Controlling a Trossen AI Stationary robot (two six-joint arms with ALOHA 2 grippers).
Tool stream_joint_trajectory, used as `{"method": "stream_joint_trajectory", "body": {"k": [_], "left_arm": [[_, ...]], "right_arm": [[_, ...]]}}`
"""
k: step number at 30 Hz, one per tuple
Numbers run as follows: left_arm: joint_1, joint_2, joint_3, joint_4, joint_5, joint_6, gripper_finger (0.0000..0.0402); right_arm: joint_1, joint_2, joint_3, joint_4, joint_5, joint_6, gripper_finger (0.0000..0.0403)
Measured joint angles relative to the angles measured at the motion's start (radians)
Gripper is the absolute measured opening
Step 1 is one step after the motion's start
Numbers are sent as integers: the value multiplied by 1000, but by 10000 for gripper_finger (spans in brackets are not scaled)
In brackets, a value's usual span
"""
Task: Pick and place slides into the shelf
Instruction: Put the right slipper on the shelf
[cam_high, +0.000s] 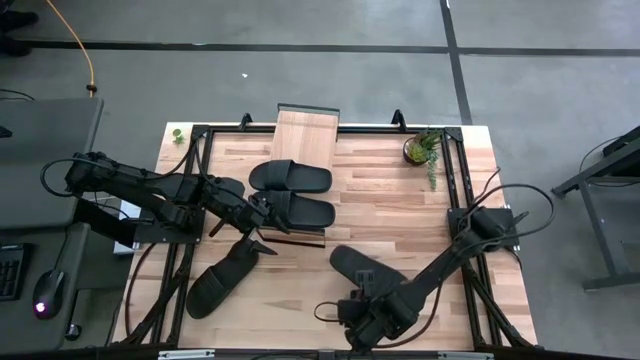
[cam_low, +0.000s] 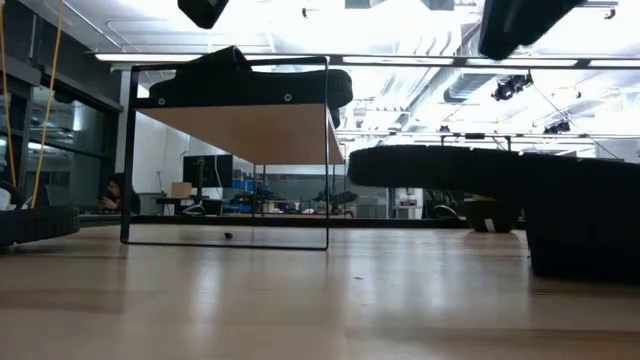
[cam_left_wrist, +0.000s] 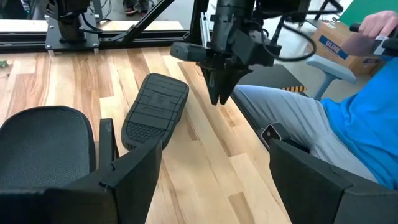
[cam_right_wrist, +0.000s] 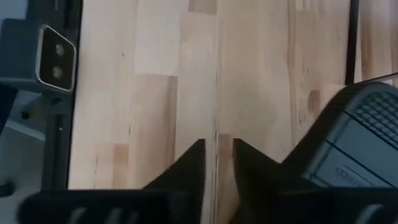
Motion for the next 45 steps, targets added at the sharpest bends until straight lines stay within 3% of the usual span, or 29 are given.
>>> {"method": "stream_joint_trajectory", "body": {"k": [10,16,28,38,41,45], "left_arm": [[0,0,0,1,0,0,280],[0,0,0,2,-1,0,280],[0,0,0,3,-18,0,280],[0,0,0,2,-18,0,280],[0,0,0,2,-18,0,280],[0,0,0,2,-18,0,280]], "right_arm": [[-24,62,0,-34,83,-2,221],[-24,87,1,-122,164,28,266],[-38,172,2,-213,203,90,271],[-42,182,2,-429,246,235,269],[-42,182,2,-430,242,259,253],[-42,182,2,-424,232,272,202]]}}
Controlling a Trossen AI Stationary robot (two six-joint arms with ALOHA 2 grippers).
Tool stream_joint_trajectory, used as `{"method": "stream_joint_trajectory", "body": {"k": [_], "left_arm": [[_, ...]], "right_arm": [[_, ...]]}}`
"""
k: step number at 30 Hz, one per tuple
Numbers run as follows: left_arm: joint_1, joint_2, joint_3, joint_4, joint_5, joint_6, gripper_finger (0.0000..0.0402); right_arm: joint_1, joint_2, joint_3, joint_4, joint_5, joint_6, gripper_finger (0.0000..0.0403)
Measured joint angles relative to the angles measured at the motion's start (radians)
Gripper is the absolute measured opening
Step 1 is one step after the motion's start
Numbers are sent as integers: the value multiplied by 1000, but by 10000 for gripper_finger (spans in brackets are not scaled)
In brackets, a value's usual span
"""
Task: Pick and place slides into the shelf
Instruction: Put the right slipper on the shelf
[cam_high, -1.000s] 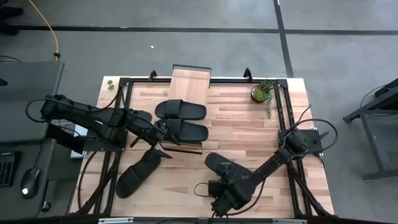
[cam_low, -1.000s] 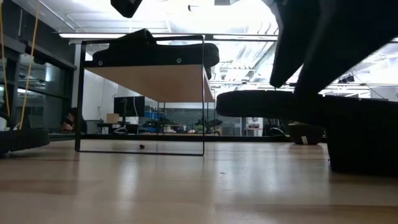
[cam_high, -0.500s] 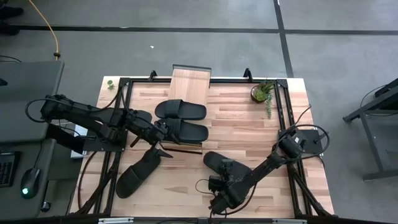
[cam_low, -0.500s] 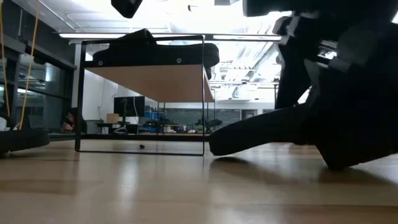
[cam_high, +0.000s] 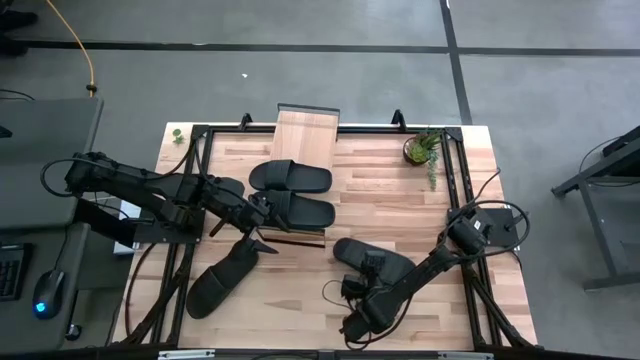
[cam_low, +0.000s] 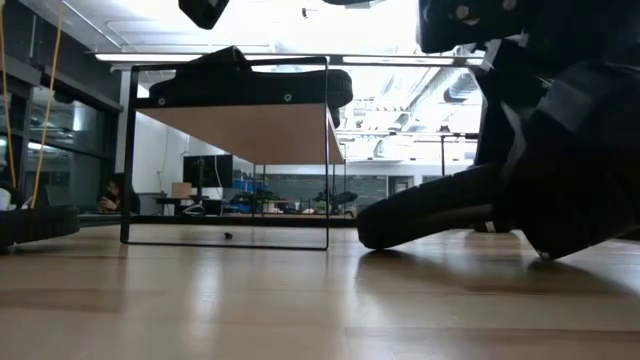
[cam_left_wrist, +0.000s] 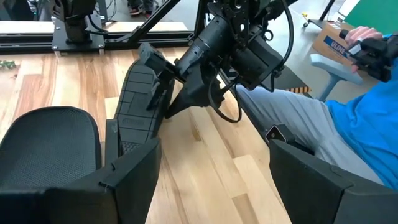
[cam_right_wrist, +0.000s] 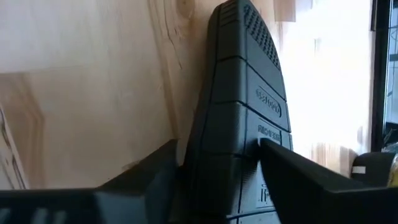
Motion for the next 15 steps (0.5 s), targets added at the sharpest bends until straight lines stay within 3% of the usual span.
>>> {"method": "stream_joint_trajectory", "body": {"k": [8,15], "left_arm": [[0,0,0,0,0,0,280],[0,0,0,0,0,0,280]], "right_arm": [[1,0,0,-12,0,35,77],[-8,-1,9,-28,0,54,69]]}}
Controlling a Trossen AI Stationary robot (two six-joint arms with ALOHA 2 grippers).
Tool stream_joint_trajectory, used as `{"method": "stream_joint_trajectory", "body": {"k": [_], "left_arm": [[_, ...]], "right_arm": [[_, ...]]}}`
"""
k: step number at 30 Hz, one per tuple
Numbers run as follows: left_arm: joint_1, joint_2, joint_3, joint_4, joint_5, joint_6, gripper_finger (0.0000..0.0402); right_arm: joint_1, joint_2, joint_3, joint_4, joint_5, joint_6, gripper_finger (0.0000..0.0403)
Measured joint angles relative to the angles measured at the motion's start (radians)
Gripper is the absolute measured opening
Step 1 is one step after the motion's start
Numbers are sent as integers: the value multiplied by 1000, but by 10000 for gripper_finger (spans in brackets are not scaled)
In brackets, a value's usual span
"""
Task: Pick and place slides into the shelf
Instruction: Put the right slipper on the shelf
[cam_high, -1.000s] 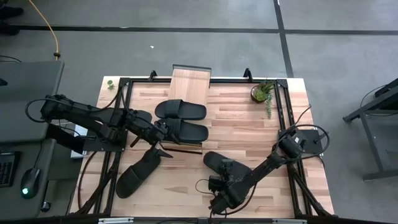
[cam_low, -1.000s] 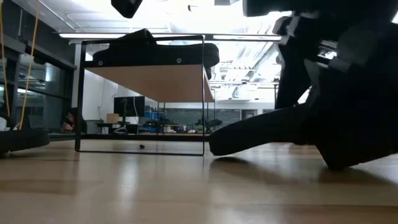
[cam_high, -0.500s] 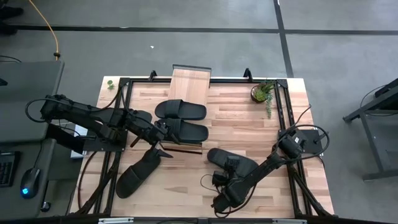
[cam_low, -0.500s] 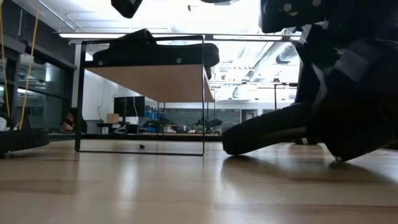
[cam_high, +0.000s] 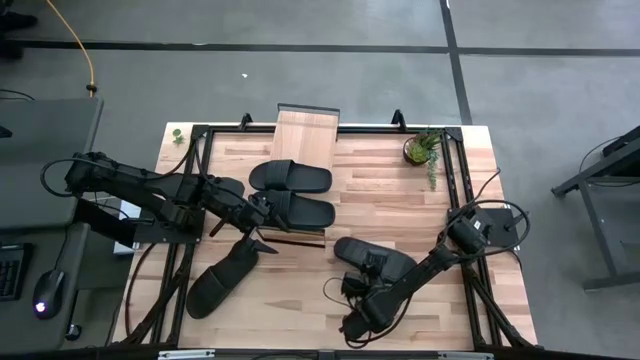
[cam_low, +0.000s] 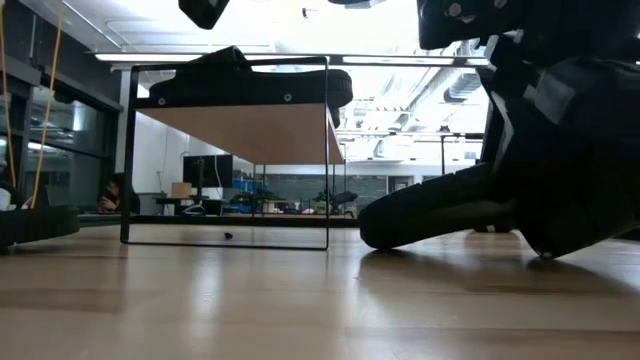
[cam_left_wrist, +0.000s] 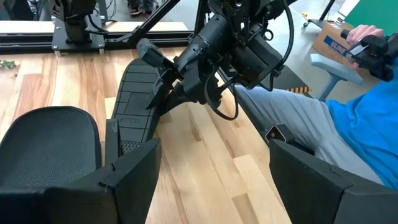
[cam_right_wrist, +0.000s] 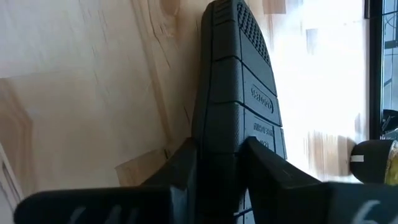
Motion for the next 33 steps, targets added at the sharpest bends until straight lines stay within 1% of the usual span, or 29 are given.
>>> {"method": "stream_joint_trajectory", "body": {"k": [5,8,10,12,17,20,28,31,33], "left_arm": [[0,0,0,0,0,0,280],[0,0,0,0,-4,0,280],[0,0,0,0,-23,1,280],[0,0,0,1,-63,2,280],[0,0,0,2,-205,14,280],[0,0,0,2,-246,40,280],[0,0,0,9,-267,93,280],[0,0,0,46,-277,123,280],[0,8,0,84,-262,133,280]], "right_arm": [[-2,-9,45,-43,-9,1,61],[-2,-52,68,-45,-4,0,60],[-2,-91,81,-50,7,-9,49],[-2,-129,85,-49,20,-21,37],[-2,-238,86,-55,24,-54,37],[-2,-287,86,-49,22,-71,37],[-2,-395,86,9,-15,-131,35],[-5,-425,86,52,-32,-174,31],[-6,-437,86,88,-35,-205,25]]}}
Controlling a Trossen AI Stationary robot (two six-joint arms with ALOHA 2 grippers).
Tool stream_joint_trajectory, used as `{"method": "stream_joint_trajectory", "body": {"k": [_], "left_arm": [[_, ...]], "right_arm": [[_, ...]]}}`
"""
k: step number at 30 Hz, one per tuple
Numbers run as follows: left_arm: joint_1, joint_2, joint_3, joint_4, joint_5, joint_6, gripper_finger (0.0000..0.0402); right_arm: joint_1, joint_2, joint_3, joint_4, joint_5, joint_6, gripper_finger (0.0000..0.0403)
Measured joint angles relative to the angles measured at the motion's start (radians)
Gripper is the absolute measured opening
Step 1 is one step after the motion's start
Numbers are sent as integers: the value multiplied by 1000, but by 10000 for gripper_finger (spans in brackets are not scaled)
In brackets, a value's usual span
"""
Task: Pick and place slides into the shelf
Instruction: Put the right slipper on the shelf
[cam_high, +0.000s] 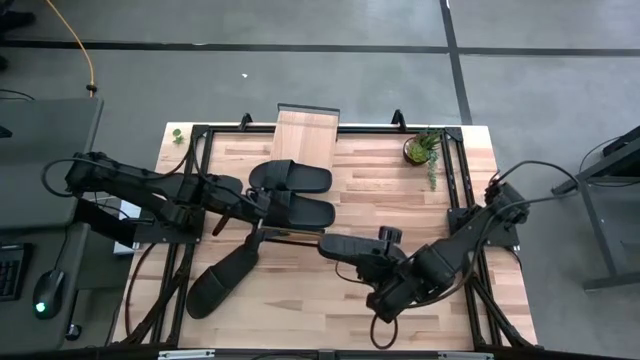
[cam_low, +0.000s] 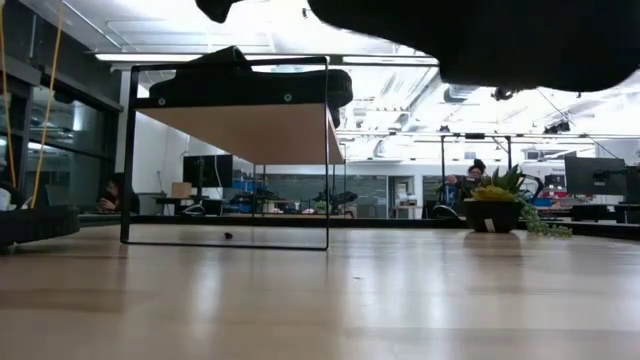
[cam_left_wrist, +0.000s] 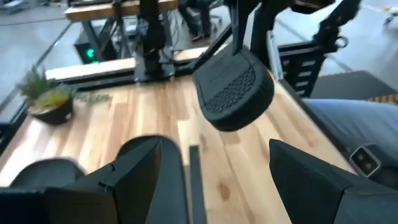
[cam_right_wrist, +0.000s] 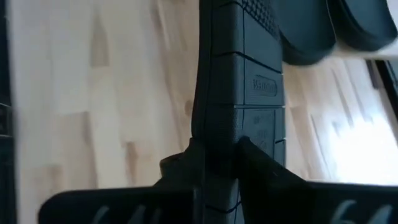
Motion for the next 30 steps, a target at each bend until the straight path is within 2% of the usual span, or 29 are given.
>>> {"method": "stream_joint_trajectory", "body": {"k": [4,10,20,25,30], "left_arm": [[0,33,0,54,58,3,280],[0,100,0,145,90,30,280],[0,105,0,146,139,9,280],[0,109,0,140,140,-24,280],[0,109,0,141,142,-24,280]], "right_arm": [[-11,-25,0,64,-9,-69,3],[-41,-38,0,99,-14,-111,3],[-45,-38,-2,67,-10,-110,1],[-45,-38,-73,78,-30,-77,0],[-45,-37,-182,154,-119,-64,0]]}}
